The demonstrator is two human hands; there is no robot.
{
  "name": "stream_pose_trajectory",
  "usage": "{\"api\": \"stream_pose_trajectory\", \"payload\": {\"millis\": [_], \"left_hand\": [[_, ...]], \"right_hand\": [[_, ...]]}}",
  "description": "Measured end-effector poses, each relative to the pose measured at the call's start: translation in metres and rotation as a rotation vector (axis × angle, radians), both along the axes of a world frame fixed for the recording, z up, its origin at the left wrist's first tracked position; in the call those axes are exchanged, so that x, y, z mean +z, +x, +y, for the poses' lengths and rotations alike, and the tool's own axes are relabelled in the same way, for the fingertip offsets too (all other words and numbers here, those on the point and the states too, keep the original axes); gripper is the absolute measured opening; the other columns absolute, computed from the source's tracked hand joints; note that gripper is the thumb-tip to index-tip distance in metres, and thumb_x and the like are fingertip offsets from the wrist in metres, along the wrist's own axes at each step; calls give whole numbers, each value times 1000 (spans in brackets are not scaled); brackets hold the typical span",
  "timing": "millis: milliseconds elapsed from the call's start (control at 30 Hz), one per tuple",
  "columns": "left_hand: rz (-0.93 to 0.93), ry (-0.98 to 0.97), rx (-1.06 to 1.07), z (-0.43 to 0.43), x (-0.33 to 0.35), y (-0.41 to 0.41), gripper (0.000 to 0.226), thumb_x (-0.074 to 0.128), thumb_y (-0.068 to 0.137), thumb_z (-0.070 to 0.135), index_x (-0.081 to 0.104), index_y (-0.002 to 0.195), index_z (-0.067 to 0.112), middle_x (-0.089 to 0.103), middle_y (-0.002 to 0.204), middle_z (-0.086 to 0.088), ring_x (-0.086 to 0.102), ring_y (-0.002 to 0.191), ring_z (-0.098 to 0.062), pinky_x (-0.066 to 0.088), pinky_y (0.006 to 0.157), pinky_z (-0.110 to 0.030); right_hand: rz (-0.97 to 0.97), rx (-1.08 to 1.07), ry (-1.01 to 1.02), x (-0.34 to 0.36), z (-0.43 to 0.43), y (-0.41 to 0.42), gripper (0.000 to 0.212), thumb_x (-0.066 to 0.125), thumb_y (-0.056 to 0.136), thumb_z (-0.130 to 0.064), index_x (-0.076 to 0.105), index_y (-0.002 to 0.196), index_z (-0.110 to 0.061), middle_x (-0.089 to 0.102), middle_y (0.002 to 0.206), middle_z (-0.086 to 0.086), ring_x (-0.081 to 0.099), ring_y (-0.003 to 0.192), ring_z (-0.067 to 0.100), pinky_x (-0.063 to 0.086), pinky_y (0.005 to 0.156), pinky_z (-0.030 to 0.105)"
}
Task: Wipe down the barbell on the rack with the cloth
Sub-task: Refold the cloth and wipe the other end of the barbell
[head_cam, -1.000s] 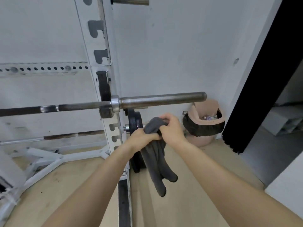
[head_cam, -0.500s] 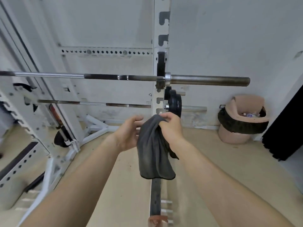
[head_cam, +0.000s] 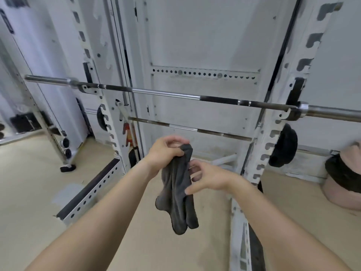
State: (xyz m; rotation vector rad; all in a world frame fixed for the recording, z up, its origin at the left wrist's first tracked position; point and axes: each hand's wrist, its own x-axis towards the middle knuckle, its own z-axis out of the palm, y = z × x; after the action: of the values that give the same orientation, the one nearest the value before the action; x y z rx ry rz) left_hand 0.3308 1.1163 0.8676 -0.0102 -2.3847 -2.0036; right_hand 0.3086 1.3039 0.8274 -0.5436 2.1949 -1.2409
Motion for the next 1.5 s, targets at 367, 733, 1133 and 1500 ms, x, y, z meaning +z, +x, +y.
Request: {"api": "stream_pose_trajectory", "payload": {"millis": [367,733,1133,1500], "left_hand": [[208,-281,18,-249,21,-12,38,49,81,-22,69,105,0,73,98,-4,69,91,-8,53,83,-19],[134,-609,269,-506,-21,-135,28,63,94,43,66,77,21,61,69,12,54,65,-5,41,61,-26],[-98,-615,340,-746,-42,-293,10,57,99,29,66,97,24,70,96,-6,64,93,-23,49,80,-36],[173,-1000,564,-1004,65,-437,24,58,89,43,71,104,30,70,99,0,64,97,-29,48,75,-34]], "right_hand": [[314,-76,-167,20,-277,-44,14,67,87,-44,71,79,-35,69,74,-18,63,72,-2,49,66,26],[188,-199,-515,33,-509,-193,26,79,85,-27,62,75,-10,65,65,1,63,59,10,49,58,21],[152,-260,-633,105,-711,-366,14,64,92,-5,72,98,-15,74,85,0,71,79,16,60,80,35],[1331,-544,262,124,-908,-468,17,55,93,-29,63,108,-26,64,106,-1,60,94,23,39,67,31]]}}
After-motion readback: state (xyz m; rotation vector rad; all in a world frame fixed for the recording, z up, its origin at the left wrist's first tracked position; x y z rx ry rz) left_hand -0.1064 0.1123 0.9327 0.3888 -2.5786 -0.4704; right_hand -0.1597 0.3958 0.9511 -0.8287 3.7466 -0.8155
